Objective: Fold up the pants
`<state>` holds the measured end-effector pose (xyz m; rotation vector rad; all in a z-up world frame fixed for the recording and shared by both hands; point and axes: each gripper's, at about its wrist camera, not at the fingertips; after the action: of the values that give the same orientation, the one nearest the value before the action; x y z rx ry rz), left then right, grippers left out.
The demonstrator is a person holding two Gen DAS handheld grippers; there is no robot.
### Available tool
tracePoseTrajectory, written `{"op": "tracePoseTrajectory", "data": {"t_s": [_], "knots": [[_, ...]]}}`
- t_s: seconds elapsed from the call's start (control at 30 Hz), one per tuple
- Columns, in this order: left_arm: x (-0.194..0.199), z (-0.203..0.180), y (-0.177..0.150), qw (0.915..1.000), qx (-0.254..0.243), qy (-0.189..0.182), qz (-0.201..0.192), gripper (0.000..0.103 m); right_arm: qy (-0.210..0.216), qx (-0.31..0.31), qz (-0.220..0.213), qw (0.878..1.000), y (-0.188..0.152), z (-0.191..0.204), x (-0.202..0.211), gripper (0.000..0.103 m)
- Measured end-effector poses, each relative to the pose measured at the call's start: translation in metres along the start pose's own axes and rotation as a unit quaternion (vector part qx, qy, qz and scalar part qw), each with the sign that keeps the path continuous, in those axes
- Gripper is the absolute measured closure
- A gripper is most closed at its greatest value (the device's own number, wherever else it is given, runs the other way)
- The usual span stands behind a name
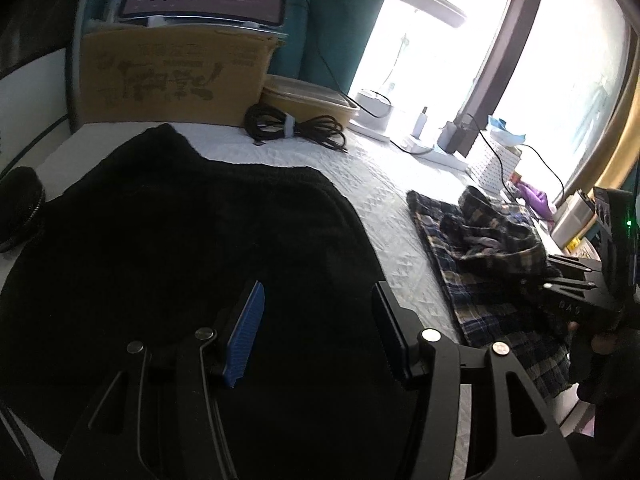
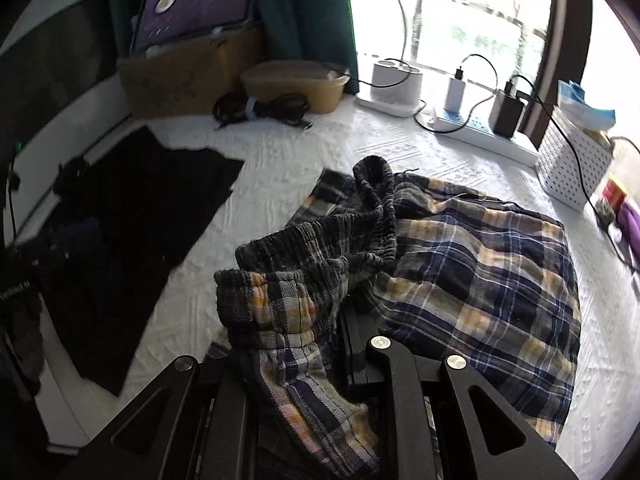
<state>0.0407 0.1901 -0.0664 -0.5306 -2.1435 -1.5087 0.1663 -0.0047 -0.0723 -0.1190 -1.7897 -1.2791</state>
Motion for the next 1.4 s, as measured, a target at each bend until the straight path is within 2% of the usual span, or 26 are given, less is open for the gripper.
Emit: {"op": "tracePoseTrajectory", "data": {"t_s": [0.07, 0.1, 0.13, 0.3, 0.53, 0.83, 1.17, 1.4], "knots": [[-0.001, -0.007, 0.0, 1.0, -0.006, -0.002, 0.003, 0.048, 0.01, 0.002, 0.005, 1.0, -0.003, 0.003, -0.002, 0.058], [-0.001, -0.01, 0.0, 0.9999, -0.01, -0.004, 0.003, 0.048, 0.02, 0.003, 0.007, 1.0, -0.005, 0.005, -0.002, 0.032], [-0.001, -0.013, 0.0, 0.9999, -0.012, -0.004, 0.003, 0.048, 0.028, 0.004, 0.005, 1.0, -0.006, 0.007, 0.0, 0.014], [0.0, -0.025, 0.001, 0.9998, -0.022, -0.001, 0.002, 0.048, 0.051, 0.023, -0.005, 0.998, -0.011, 0.016, 0.008, 0.013], [-0.002, -0.044, 0.003, 0.9993, -0.037, 0.007, 0.009, 0.048, 0.058, -0.009, -0.037, 0.998, -0.014, -0.011, 0.03, 0.013], [-0.013, -0.09, 0.012, 0.9971, -0.073, -0.005, 0.019, 0.047, 0.032, -0.069, -0.076, 0.994, -0.023, -0.077, 0.06, 0.013], [-0.051, -0.146, 0.031, 0.9929, -0.109, -0.027, 0.037, 0.048, 0.001, -0.133, -0.086, 0.987, -0.049, -0.155, 0.07, 0.013], [-0.082, -0.178, 0.042, 0.9877, -0.139, -0.046, 0.055, 0.048, -0.004, -0.159, -0.087, 0.983, -0.055, -0.187, 0.065, 0.013]]}}
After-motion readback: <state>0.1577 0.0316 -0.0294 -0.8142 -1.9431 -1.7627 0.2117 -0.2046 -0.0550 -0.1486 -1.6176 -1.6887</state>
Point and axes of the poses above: each gripper's, at about its wrist camera, not at the fingertips, and x roughly against the way its jaws point, z to its left, y to its top, and after that the axes turned 6 degrees about -z, right-handed
